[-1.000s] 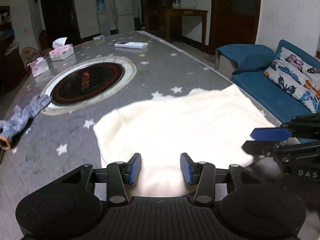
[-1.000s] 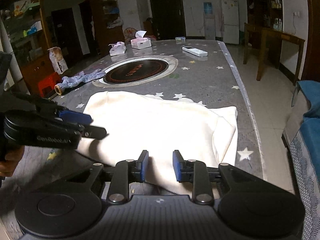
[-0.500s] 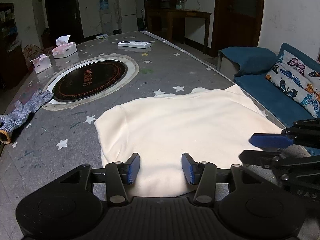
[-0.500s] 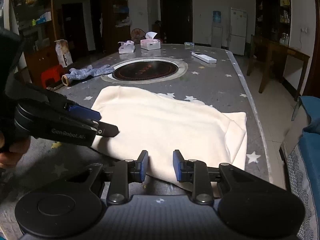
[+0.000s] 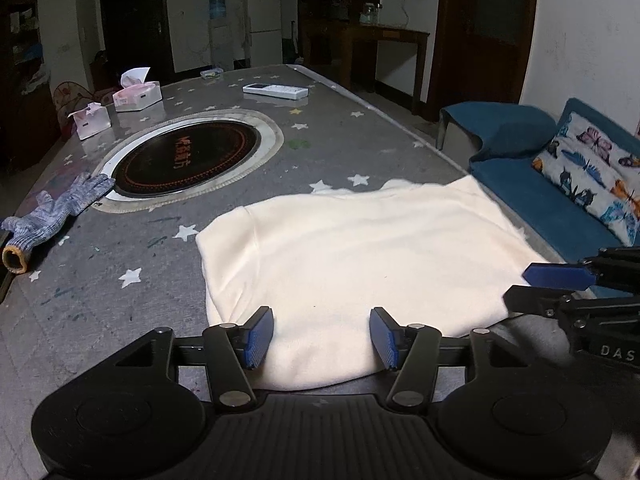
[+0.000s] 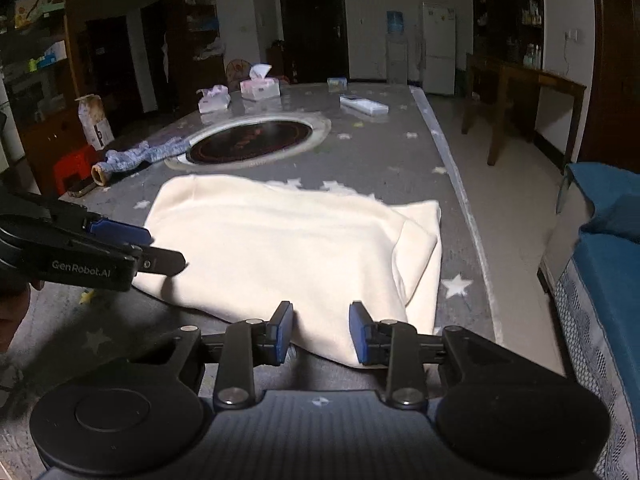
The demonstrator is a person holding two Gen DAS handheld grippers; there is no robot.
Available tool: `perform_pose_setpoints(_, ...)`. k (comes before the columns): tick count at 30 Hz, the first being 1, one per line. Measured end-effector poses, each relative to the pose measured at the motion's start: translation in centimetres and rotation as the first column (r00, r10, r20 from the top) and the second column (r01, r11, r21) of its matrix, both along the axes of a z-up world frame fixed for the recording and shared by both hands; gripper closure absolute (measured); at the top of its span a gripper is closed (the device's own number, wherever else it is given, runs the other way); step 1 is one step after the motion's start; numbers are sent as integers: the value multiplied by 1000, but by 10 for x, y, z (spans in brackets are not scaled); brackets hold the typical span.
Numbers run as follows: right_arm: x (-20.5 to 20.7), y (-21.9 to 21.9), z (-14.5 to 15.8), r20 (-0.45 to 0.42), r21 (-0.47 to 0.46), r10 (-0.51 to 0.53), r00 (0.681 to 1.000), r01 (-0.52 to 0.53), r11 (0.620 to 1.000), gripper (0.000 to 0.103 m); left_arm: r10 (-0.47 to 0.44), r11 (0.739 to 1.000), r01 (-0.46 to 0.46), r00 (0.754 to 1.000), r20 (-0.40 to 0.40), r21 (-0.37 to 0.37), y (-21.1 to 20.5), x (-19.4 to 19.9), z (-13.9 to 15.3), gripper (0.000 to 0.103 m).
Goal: Fold clothes
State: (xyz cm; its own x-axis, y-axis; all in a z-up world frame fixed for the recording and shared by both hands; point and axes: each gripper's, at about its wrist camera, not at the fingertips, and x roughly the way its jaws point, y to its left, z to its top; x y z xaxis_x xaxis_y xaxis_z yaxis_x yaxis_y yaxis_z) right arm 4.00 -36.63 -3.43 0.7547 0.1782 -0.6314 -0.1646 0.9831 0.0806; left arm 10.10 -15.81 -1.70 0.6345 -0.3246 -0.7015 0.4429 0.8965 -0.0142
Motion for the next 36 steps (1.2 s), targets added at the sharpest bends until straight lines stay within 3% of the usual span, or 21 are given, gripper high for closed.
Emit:
perform_pose_setpoints(12,-3,-2,1,-6,28,-14,1000,14,999,71,16,1000,-16,1000,-12,-9,5,-2,-1,40)
perform_pose_setpoints(19,1,6,-1,-11,16,-9,1000,9,1000,61,34,999,-35,999,-18,-17,9,-9,1,35)
perform_pose_setpoints(31,0,17,-2,-14,-15,-5,1000,5,1000,59,74,997,-75,997,-21,-36,21,-17,8,24)
perform_pose_setpoints(36,-3,22,1,-3,-38,1,1000,-1,999,52,96,994,-98,995,-37,-51,30,-18,8,18)
